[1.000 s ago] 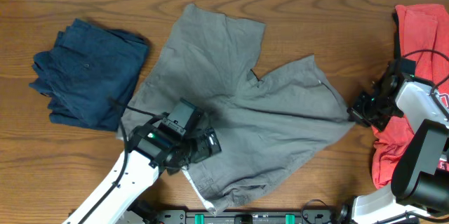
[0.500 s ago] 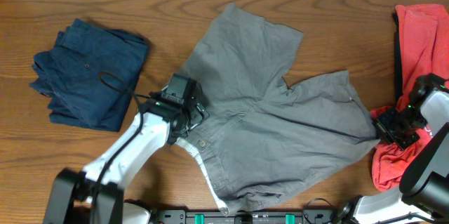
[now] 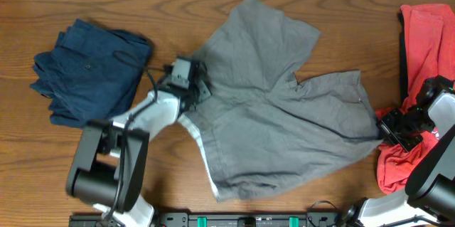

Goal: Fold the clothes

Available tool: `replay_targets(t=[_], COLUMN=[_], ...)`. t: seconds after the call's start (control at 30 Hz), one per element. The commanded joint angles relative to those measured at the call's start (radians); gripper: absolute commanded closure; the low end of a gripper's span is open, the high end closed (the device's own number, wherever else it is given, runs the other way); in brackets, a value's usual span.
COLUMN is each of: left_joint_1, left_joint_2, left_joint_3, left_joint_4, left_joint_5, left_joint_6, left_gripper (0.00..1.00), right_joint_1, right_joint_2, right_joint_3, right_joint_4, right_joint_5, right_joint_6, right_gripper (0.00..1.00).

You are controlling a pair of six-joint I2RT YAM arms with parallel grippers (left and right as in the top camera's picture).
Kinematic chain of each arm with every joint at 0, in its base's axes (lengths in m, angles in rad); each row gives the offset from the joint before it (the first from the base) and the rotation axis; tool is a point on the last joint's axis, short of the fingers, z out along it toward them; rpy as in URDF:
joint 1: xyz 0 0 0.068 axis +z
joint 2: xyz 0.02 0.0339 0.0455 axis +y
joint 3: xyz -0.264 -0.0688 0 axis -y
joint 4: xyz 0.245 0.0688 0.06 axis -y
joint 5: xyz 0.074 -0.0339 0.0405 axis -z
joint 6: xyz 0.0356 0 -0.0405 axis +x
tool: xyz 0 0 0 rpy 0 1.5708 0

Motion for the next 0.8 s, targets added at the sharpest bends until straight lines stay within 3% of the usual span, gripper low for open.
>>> replay_targets(t=[0.0, 0.23, 0.33, 0.43, 0.6, 0.77], left_joint_1=[0.068, 0.147, 0.156, 0.150, 0.105, 0.014], left_joint_2=[0.087, 0.124, 0.120, 0.100, 0.058, -0.037], left_joint_3=[0.122, 0.439, 0.519, 0.533, 0.533, 0.510], left_joint_4=[-0.056, -0.301, -0.464, -0.632, -0.941, -1.110], left_joint_5=[0.019, 0.029, 0.109, 0.220, 0.260, 0.257], left_joint_6=[0.153, 0.244, 0.262, 0.262, 0.262, 0.180], left_gripper=[0.67, 0.67, 0.66, 0.54, 0.53, 0.53], right_joint_1=[-0.003, 0.023, 0.053, 0.080, 0.100, 0.100], right_joint_2=[-0.005, -0.005, -0.005, -0.005, -0.005, -0.005], right_joint_3=[0.011, 0.011, 0.011, 0.011, 0.011, 0.011], right_joint_4=[-0.006, -0.002, 0.021, 0.048, 0.070, 0.069], right_joint_5=[-0.091, -0.200, -0.198, -0.198, -0.190, -0.148], right_joint_6=[-0.062, -0.113, -0.116, -0.121, -0.120, -0.120], right_gripper=[0.99, 0.99, 0.99, 0.99, 0.99, 0.99])
